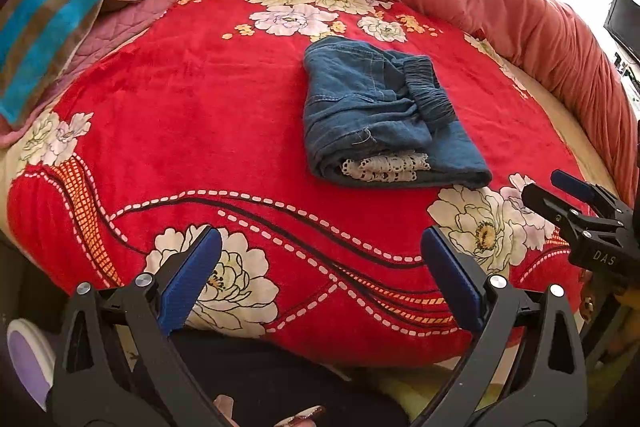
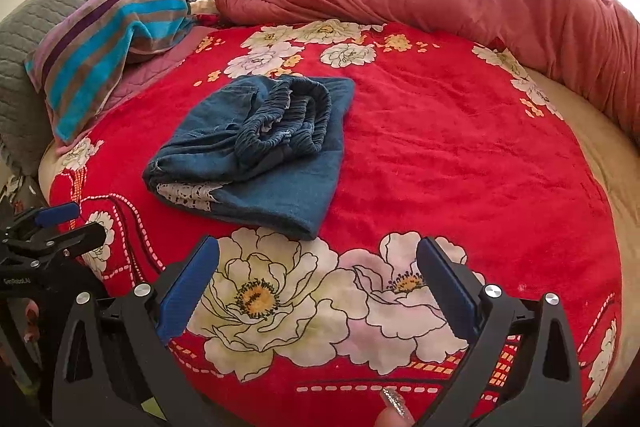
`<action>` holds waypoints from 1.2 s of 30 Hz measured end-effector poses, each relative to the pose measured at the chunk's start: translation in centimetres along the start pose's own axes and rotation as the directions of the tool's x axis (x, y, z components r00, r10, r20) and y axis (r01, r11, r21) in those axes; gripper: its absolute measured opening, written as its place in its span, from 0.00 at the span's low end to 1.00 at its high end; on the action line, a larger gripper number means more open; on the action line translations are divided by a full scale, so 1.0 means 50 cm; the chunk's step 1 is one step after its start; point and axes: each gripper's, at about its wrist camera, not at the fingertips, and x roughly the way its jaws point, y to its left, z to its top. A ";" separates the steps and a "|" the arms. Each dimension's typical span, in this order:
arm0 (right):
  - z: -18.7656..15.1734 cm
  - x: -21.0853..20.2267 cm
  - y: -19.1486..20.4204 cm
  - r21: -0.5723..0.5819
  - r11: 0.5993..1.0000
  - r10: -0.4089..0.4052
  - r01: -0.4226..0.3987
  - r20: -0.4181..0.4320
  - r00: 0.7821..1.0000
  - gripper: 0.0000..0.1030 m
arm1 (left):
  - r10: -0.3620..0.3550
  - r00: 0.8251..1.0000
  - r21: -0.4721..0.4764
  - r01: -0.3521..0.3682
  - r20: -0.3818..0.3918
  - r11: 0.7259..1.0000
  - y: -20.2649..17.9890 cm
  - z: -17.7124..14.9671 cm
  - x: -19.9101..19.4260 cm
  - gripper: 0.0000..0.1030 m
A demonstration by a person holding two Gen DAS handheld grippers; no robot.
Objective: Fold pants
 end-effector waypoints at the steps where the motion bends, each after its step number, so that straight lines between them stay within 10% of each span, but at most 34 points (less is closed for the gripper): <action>1: 0.000 0.000 0.000 0.000 1.000 -0.001 0.001 0.000 1.000 0.96 | -0.002 1.000 -0.002 0.002 0.000 1.000 0.002 0.000 0.000 0.91; 36: 0.009 -0.001 -0.009 0.012 0.998 -0.068 0.068 -0.001 0.998 0.95 | 0.003 1.000 -0.037 -0.003 -0.010 0.999 0.039 0.004 -0.003 0.91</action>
